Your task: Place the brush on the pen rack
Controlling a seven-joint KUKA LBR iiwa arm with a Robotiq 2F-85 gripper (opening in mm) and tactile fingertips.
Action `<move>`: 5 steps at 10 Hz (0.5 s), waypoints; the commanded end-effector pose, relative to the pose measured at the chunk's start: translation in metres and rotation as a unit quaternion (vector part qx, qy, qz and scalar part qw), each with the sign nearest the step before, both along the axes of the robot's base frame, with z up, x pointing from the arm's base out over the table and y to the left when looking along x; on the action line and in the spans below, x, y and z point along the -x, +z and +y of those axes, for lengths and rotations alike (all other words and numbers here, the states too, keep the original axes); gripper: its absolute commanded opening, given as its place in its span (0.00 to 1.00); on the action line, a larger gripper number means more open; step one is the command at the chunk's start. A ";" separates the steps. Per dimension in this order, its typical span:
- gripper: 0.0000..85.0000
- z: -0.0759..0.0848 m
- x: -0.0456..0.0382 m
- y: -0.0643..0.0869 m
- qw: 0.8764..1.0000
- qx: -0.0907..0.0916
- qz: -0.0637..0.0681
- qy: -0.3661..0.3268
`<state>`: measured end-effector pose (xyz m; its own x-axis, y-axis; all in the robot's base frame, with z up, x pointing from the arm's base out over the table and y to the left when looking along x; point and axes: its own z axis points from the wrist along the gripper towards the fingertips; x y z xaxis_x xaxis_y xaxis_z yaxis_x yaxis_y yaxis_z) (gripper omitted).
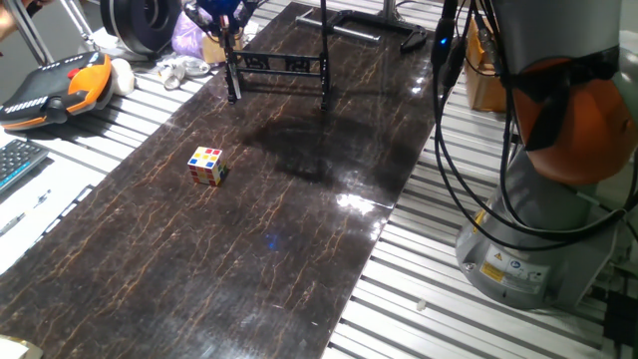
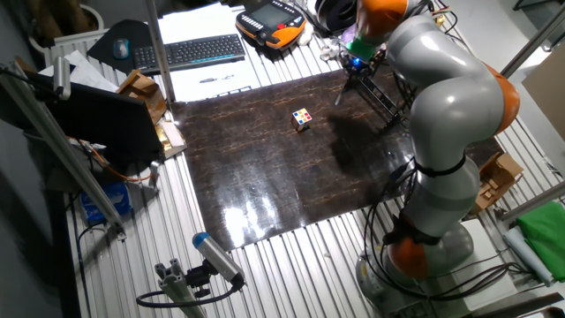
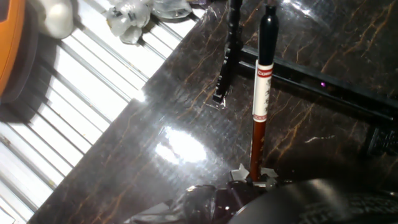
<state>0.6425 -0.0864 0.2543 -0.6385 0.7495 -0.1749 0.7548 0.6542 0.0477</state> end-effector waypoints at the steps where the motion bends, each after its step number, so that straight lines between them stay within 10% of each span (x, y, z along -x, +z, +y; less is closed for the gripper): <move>1: 0.01 -0.002 -0.0004 0.000 1.000 -0.001 0.000 0.000; 5: 0.01 -0.009 0.0008 0.002 1.000 -0.002 0.001 0.000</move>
